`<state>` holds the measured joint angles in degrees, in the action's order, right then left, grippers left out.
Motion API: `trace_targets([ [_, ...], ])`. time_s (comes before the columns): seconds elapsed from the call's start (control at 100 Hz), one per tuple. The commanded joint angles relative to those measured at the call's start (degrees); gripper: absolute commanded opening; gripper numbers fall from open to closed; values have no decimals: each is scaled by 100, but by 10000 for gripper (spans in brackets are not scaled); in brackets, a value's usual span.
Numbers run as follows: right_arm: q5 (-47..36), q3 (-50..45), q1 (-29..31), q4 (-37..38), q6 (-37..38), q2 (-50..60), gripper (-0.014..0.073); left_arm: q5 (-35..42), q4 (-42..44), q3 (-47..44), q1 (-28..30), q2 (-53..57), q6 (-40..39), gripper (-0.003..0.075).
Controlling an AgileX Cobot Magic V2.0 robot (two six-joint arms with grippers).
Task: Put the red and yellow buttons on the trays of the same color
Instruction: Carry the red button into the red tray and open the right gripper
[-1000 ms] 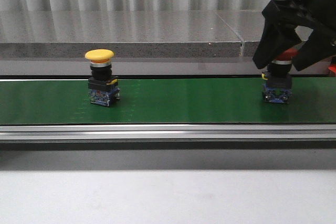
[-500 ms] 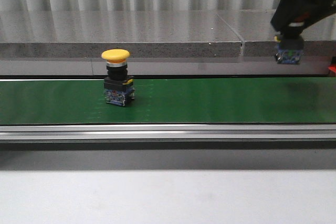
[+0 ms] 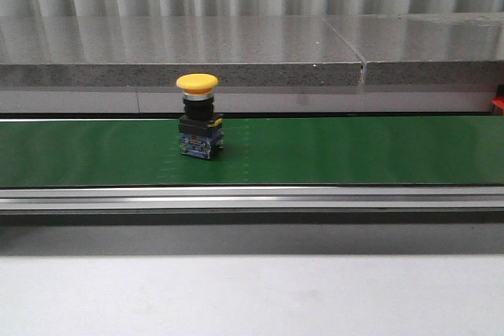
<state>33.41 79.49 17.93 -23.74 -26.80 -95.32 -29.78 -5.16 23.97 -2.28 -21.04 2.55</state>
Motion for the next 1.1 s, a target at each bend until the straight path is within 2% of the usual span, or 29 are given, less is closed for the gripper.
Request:
trace_targets([
  [0.0, -575, 224, 128, -73, 4, 1, 163, 393, -47, 156, -42, -39, -6, -21],
  [0.17, -1113, 224, 229, -78, 4, -534, 163, 393, -47, 156, -42, -39, -6, -21],
  [0.54, -1678, 224, 302, -84, 4, -1142, 163, 393, -47, 156, -42, -39, -6, -21],
  [1.09, -1893, 224, 302, -84, 4, -1476, 164, 393, -47, 156, -42, -39, -6, -21],
])
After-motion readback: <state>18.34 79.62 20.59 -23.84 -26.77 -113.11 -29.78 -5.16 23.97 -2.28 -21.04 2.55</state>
